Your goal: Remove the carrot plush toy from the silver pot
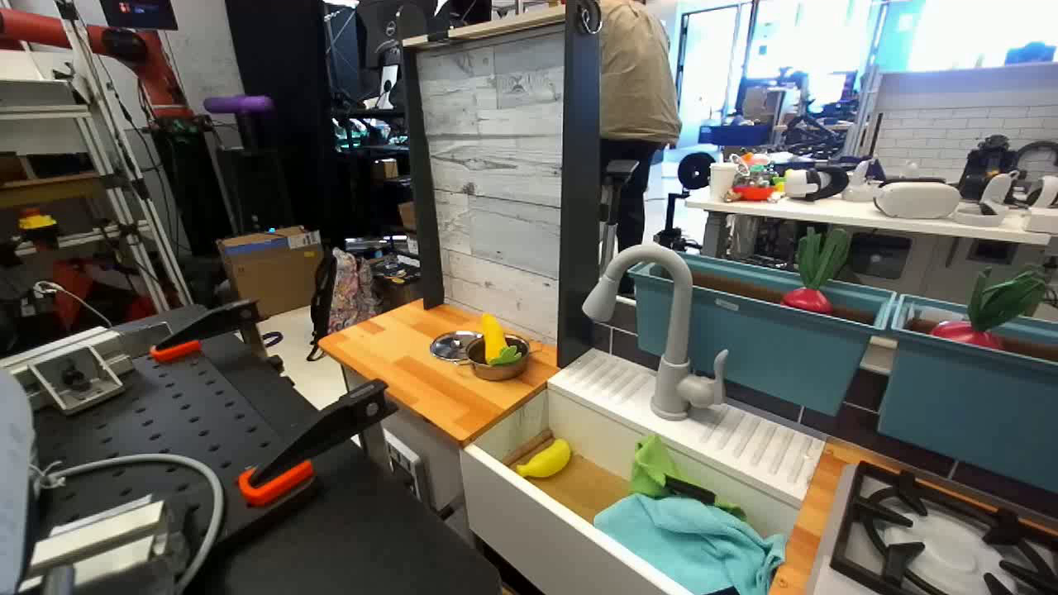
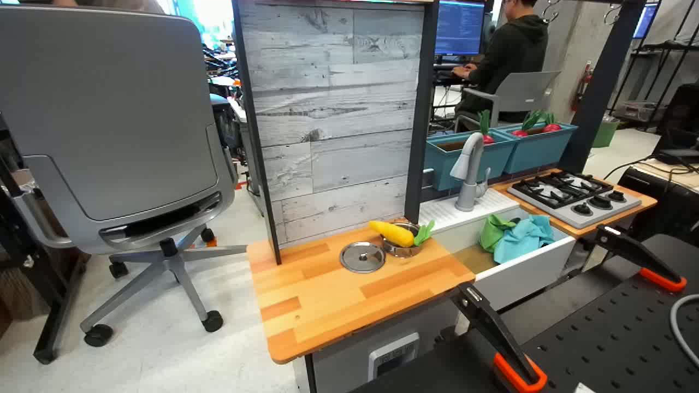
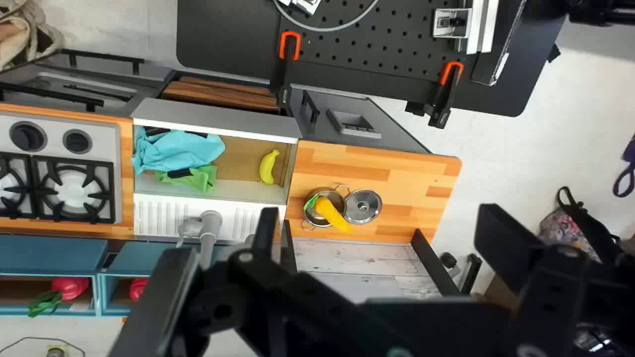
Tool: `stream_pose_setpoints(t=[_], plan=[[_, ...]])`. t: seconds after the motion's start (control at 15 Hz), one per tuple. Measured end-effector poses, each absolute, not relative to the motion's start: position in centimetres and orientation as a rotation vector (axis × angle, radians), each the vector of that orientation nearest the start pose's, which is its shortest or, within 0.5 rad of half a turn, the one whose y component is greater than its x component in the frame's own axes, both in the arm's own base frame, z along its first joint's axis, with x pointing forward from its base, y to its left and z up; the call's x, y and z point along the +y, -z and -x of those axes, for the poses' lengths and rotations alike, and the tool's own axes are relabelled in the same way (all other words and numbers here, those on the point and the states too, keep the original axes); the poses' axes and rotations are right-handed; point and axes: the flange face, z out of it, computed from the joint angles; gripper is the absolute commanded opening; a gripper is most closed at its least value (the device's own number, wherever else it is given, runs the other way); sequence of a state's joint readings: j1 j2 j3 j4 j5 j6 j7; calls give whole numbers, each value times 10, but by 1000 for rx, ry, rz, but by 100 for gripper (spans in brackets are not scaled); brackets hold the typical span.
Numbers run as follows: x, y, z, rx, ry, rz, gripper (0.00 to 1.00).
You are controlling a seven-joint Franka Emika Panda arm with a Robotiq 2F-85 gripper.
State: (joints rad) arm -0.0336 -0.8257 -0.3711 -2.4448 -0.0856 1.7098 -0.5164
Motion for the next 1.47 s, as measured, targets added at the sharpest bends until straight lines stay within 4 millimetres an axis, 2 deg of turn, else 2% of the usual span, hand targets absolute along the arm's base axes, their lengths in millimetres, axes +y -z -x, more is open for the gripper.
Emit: stream_pose_setpoints(t=[1.07,1.27,1.47], plan=[[-157,-551,-285,-334,189,2970,100],[-153,-533,-296,-327,219,2972,100],[-142,-499,-319,-326,265,2966,100]])
